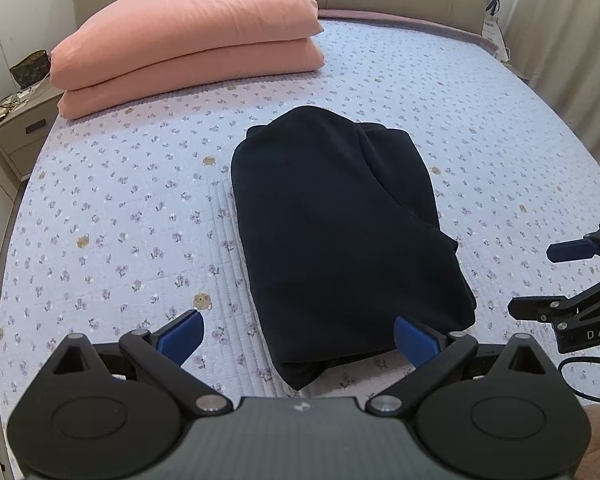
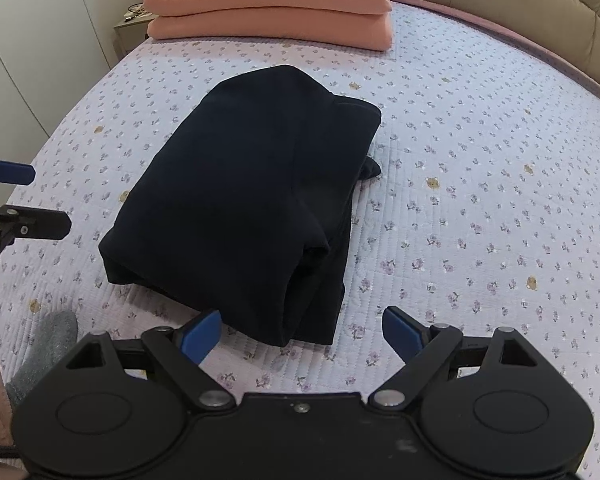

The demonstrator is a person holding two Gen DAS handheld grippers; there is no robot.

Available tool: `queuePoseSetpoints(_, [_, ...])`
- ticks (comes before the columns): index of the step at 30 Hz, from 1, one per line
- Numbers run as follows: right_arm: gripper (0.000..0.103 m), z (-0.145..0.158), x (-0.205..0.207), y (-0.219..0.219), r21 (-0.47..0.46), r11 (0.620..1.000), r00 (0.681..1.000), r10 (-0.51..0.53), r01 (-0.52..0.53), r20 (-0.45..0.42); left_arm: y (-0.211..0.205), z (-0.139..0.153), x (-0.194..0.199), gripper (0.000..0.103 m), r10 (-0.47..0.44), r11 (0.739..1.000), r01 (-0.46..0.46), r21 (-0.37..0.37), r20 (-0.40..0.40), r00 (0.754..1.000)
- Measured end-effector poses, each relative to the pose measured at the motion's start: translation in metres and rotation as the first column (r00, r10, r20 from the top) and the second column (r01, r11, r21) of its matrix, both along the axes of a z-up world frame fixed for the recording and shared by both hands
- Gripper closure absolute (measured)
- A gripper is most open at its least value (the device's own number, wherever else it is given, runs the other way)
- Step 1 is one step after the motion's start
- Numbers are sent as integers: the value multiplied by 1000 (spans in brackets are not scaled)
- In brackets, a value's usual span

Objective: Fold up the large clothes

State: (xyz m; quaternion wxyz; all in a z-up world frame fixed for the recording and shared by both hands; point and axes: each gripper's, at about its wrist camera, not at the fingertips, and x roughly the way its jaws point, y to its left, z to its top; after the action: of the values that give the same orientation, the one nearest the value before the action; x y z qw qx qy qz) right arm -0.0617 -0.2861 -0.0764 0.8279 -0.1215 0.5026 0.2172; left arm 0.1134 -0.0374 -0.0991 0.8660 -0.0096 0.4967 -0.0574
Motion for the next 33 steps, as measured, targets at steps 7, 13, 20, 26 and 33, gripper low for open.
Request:
queuePoseSetpoints(7, [0,0,-1,1,-2,1000,1000,5,-5,0,2,-1,0,0,1,1000,-1,-6,-3,1000])
queuePoseSetpoints(13, [0,0,0,1,-2,1000,1000,6,-6,-1,2,0,1,0,-3,1000,3,-3,0,1000])
queuePoseSetpoints(20, [0,2,-1,1,4,1000,1000,7,-7,13,1,0,0,0,-7,1000,7,-8,3,1000])
queuePoseSetpoints(26, [0,2,-1,0,1,1000,1000,5,-5,18,1,0,0,0,-4,1000,4,-6,5,1000])
queuePoseSetpoints(33, [0,4,-2,1,-3,1000,999,0,0,36,1,1,0,0,4,1000,-4,-3,11,1000])
